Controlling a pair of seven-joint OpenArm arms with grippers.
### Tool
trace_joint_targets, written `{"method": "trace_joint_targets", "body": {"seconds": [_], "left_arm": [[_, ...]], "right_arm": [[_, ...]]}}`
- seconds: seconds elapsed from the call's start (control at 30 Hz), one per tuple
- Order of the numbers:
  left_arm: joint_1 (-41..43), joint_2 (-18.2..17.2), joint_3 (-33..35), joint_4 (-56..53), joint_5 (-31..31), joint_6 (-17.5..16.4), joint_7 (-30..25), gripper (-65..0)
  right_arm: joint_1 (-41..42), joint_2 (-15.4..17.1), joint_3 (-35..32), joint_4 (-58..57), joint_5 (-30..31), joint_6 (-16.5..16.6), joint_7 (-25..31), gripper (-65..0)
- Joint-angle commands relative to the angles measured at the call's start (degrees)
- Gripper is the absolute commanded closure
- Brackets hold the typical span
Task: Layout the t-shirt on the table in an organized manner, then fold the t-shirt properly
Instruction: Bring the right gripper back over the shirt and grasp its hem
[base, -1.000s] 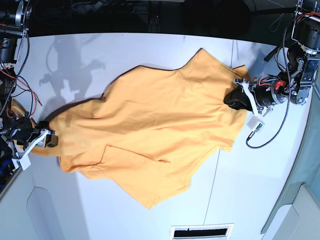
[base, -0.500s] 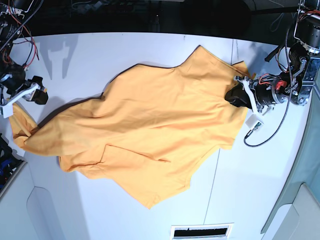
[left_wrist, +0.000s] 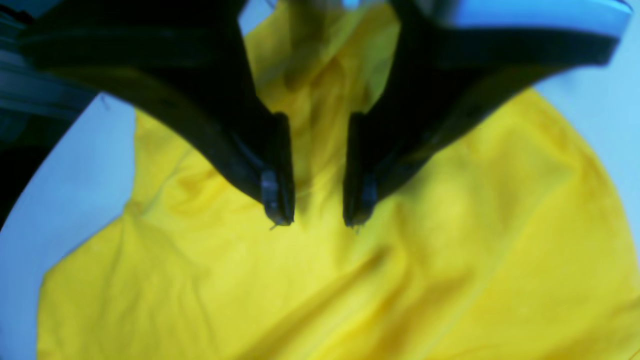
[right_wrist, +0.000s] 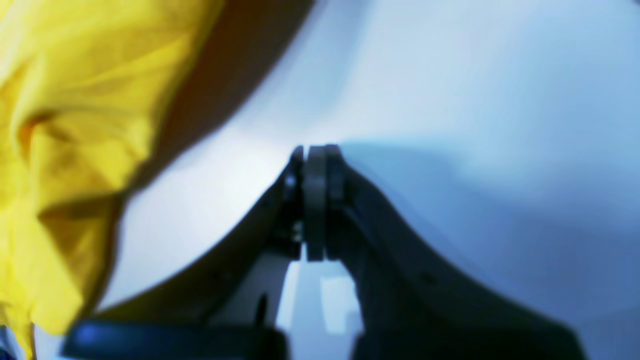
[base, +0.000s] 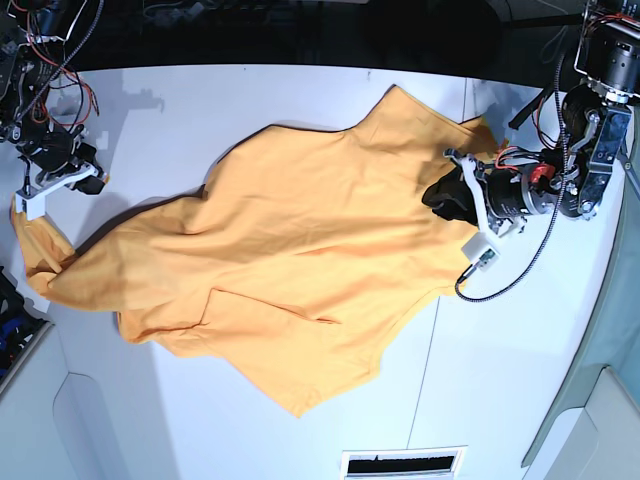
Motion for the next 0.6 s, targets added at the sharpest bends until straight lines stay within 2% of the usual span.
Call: {"method": "trace_joint_targets", "body": {"seconds": [0.0, 0.07, 0.37, 0.47, 0.57], "left_arm": [[-1.09, -0.22, -0.37, 0.79, -0.57, -0.17, -1.05, -18.0], [-1.07, 0.33, -0.37, 0.79, -0.39, -0.17, -1.01, -18.0], [-1.07, 0.02, -0.37, 0.79, 0.35, -0.17, -0.55, -18.0], [-1.07, -0.42, -0.37, 0.79, 0.33, -0.17, -0.52, -18.0], [-1.05, -0.85, -0.37, 0.79, 0.31, -0.17, -0.52, -18.0]], "right_arm": [[2.05, 0.76, -0.61, 0.26, 2.25, 1.62, 1.27, 0.0], [4.11, 0.83, -2.56, 0.02, 3.48, 2.73, 1.25, 0.0], [16.7, 0.63, -16.92, 0.26, 4.94, 2.71, 0.46, 0.0], [21.16, -1.22, -21.86, 0.24, 3.82, 2.45, 0.44, 0.0], [24.92, -4.79, -25.62, 0.11, -0.24, 1.62, 0.68, 0.0]]}}
